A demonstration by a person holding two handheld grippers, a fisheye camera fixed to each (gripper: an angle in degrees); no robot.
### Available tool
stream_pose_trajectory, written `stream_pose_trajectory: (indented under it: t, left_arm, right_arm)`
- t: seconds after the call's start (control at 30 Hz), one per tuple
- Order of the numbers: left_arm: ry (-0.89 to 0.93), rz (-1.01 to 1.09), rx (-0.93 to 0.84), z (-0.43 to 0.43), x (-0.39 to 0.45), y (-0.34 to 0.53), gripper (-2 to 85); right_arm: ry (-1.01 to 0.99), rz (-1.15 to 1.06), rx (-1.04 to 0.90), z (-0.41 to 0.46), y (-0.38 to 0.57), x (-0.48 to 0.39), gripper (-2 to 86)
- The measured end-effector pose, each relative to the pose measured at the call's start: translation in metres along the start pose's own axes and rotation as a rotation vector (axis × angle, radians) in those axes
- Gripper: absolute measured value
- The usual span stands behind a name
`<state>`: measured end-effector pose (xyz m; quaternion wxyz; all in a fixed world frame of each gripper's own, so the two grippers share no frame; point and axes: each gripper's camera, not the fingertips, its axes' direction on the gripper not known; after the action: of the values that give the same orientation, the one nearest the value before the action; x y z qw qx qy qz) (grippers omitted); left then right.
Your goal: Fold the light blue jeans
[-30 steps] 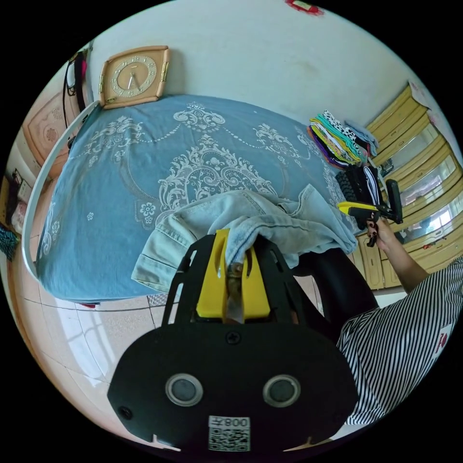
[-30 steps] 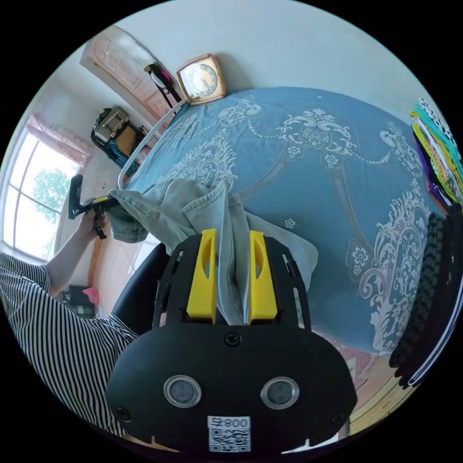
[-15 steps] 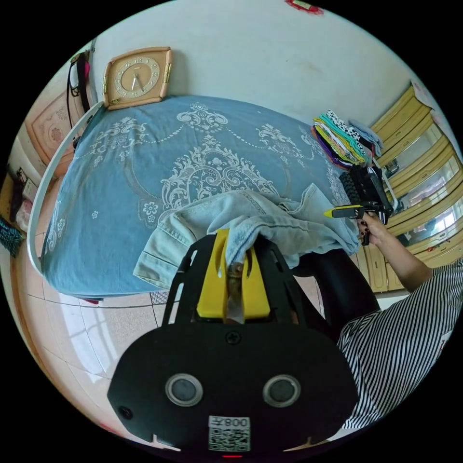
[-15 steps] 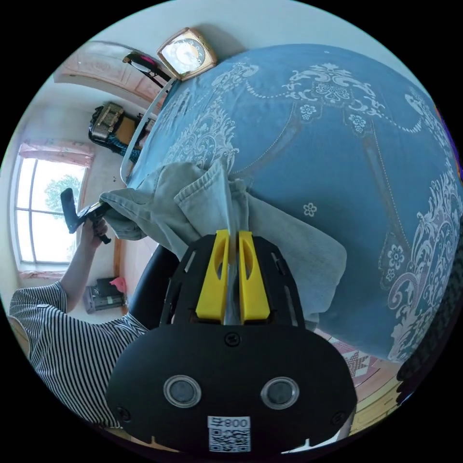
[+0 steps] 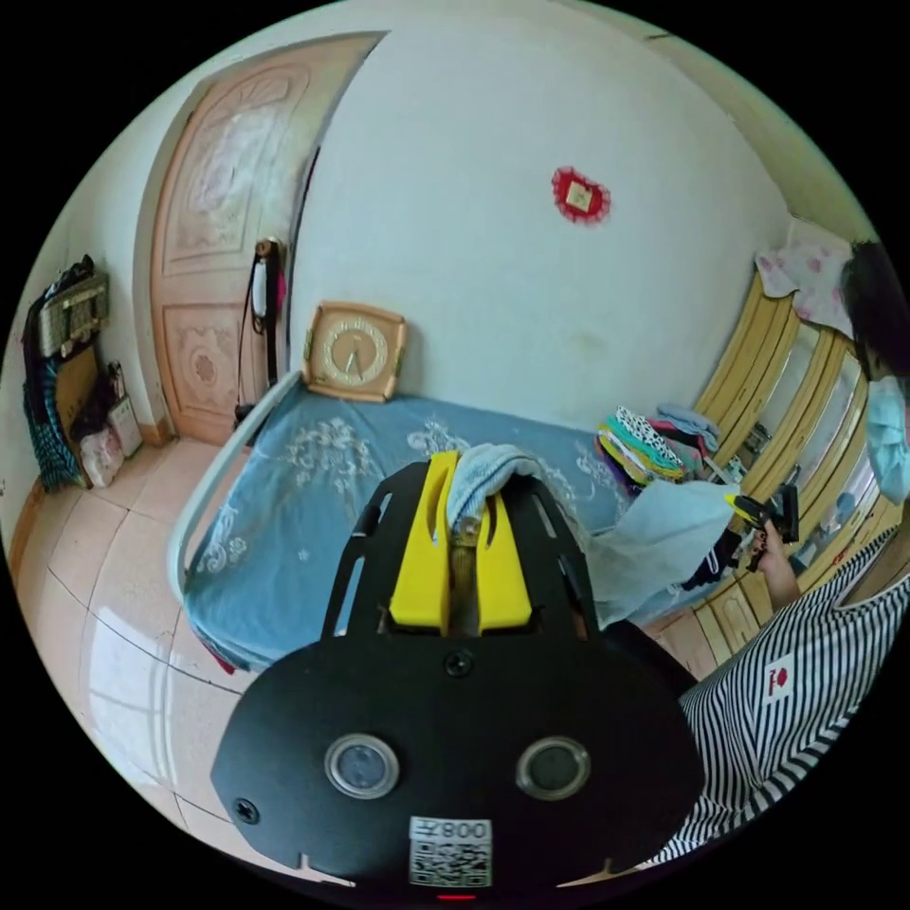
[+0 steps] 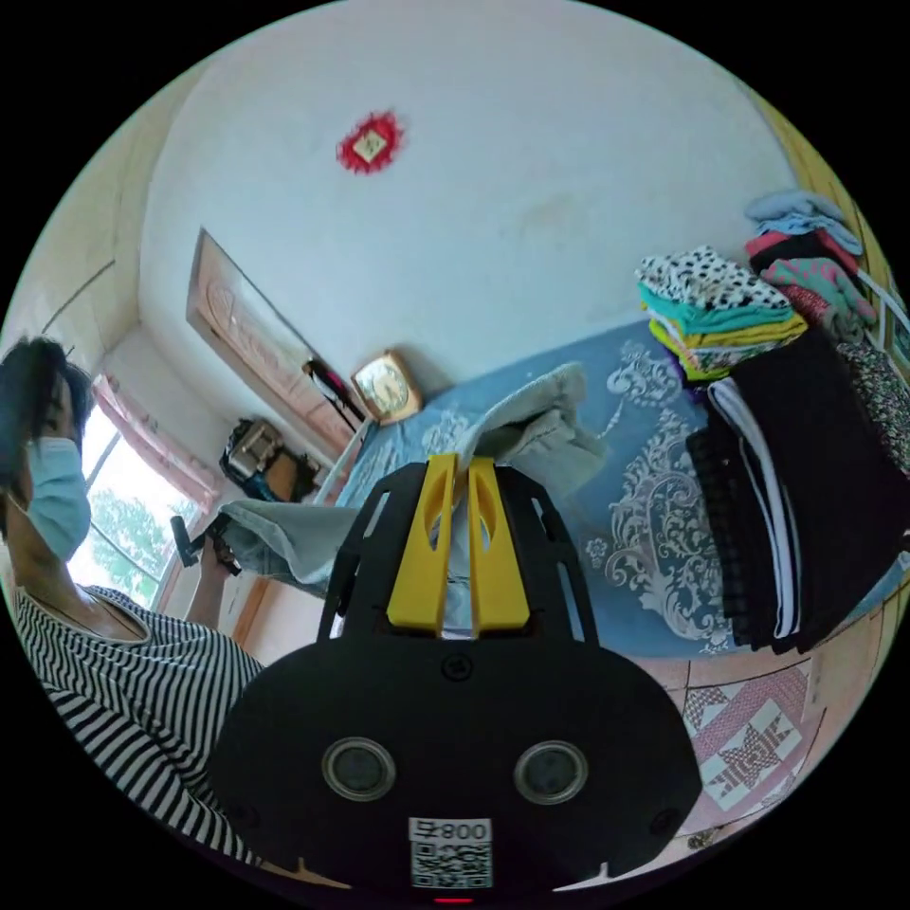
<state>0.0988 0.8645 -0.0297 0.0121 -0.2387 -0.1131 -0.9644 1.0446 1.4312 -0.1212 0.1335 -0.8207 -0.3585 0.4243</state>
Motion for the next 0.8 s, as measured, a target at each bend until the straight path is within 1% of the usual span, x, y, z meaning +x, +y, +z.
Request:
stream_pose_trajectory:
  t: [0.1, 0.2, 0.27, 0.33, 0.37, 0.4, 0.43, 0.47, 0.6, 0.73, 0.8]
  left_arm:
    - [-0.023, 0.027, 0.063, -0.017, -0.021, -0.027, -0.3]
    - [-0.062, 0.017, 0.045, 0.001, -0.052, -0.068, 0.0]
    - [-0.103, 0.042, -0.051, 0.041, -0.07, -0.099, 0.4]
    - [-0.199, 0.028, -0.249, 0.121, -0.1, -0.126, 1.2]
    - [-0.228, 0.018, -0.303, 0.142, -0.108, -0.126, 1.4]
    - [-0.269, -0.02, -0.419, 0.179, -0.123, -0.12, 1.9]
    - [-0.285, -0.026, -0.502, 0.204, -0.135, -0.109, 2.2]
    - [-0.293, -0.023, -0.526, 0.213, -0.139, -0.101, 2.3]
    - [-0.202, -0.025, -0.489, 0.223, -0.174, -0.041, 2.8]
    - [-0.029, -0.084, -0.537, 0.229, -0.208, 0.006, 4.4]
    - [-0.017, -0.101, -0.555, 0.231, -0.22, 0.026, 5.4]
  right_arm:
    - [0.012, -0.018, 0.092, -0.02, 0.002, -0.01, 2.2]
    - [0.046, -0.047, 0.057, 0.001, -0.013, -0.01, 2.8]
    - [0.073, -0.048, -0.041, 0.04, -0.033, 0.001, 3.6]
    - [0.096, 0.007, -0.202, 0.115, -0.059, 0.037, 5.1]
    - [0.12, 0.04, -0.252, 0.135, -0.061, 0.049, 5.3]
    - [0.196, 0.105, -0.345, 0.168, -0.06, 0.071, 5.4]
    - [0.259, 0.178, -0.399, 0.19, -0.051, 0.091, 5.3]
    - [0.261, 0.199, -0.417, 0.197, -0.044, 0.098, 5.4]
    - [0.257, 0.23, -0.421, 0.213, 0.014, 0.116, 6.0]
    - [0.231, 0.205, -0.462, 0.245, 0.049, 0.113, 6.6]
    - [0.239, 0.185, -0.482, 0.266, 0.057, 0.108, 6.9]
